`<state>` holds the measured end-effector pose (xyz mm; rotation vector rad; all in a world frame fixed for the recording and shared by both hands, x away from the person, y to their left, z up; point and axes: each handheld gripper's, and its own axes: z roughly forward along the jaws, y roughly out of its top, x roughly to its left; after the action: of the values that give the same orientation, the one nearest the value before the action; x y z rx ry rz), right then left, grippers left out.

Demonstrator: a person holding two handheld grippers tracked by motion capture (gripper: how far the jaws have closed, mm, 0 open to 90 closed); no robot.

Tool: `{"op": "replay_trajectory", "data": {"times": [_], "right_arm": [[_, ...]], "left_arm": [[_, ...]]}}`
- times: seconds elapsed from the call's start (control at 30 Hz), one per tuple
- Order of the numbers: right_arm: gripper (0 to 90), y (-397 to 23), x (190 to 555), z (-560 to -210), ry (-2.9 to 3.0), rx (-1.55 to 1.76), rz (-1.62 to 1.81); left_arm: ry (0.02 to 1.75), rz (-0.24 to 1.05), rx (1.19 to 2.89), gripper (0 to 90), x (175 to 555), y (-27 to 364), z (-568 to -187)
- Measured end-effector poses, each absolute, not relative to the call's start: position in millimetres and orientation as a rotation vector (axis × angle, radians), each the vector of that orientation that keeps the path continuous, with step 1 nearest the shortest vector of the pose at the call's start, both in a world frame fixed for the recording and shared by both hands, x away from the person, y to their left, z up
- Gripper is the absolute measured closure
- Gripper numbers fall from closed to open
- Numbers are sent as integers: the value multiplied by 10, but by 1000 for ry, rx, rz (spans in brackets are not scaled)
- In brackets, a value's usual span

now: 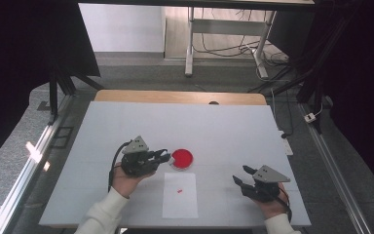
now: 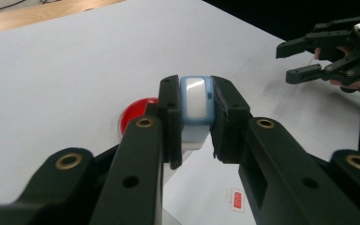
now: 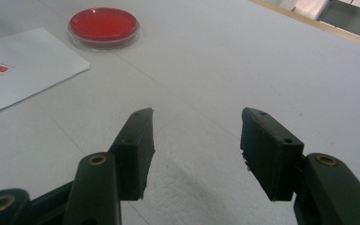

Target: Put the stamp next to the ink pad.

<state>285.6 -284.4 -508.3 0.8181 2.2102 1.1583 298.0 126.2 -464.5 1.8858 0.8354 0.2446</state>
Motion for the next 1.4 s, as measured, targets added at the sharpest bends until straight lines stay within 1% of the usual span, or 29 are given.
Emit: {"op": "replay_trajectory", "data": {"times": [0.23, 0.47, 0.7, 0.93, 1.4], "right_arm": [[441, -2825, 2871, -5093, 2215, 811, 1148], [442, -2818, 2882, -5109, 2223, 804, 1143], [442, -2810, 2893, -5116, 2226, 808, 1125], [442, -2809, 2905, -5123, 2230, 808, 1122], [440, -2795, 2913, -5137, 2233, 804, 1114]], "left_arm": [[888, 290, 1883, 749, 3056, 1355, -4681], [965, 352, 1916, 748, 3190, 1455, -4784], [1011, 384, 1989, 748, 3369, 1383, -4941], [1022, 376, 2028, 748, 3477, 1308, -5045], [1021, 370, 2078, 744, 3559, 1222, -5147]]}}
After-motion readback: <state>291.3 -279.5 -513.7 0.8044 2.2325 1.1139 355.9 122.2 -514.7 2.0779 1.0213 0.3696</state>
